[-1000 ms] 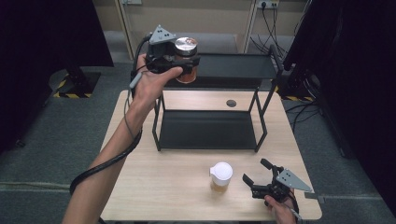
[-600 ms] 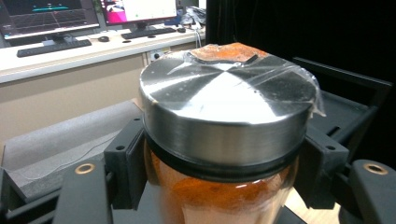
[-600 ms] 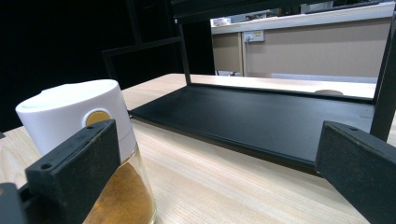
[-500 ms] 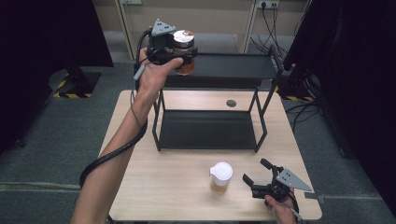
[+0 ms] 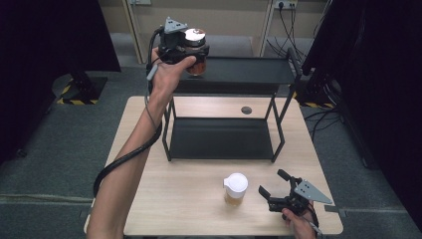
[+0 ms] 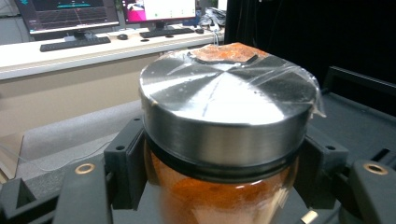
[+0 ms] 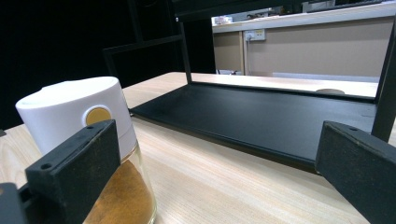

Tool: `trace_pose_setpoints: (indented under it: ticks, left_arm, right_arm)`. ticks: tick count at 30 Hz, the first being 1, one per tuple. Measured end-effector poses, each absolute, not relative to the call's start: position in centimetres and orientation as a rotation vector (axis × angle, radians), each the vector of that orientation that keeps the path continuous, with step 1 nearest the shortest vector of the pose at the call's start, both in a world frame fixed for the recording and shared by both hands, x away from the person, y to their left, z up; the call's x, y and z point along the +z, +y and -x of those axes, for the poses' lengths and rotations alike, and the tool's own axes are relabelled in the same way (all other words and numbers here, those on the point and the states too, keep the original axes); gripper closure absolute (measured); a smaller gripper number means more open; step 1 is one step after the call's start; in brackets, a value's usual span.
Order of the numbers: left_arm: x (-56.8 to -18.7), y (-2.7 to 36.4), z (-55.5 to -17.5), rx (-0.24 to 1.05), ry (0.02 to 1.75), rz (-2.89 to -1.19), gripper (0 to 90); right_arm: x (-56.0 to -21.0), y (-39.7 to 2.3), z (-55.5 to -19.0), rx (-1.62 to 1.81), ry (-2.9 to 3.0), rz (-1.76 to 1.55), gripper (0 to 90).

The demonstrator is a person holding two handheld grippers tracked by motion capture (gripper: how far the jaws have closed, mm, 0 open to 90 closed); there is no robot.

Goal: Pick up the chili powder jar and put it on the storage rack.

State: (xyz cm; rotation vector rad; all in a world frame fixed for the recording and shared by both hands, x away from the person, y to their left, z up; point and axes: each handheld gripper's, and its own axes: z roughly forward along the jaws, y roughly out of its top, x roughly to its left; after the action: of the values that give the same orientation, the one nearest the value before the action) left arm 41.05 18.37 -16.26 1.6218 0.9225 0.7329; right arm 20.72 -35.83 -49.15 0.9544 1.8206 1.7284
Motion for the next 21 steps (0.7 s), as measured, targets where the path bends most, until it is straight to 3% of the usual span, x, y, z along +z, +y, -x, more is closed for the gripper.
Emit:
trace_pose_setpoints:
  ticks: [21]
  left_arm:
    - [-17.5,17.7,-42.3,0.744,0.945,-1.626,30.9]
  right_arm:
    - [-49.2,-35.7,-20.8,1.729,1.831,-0.954,0.5]
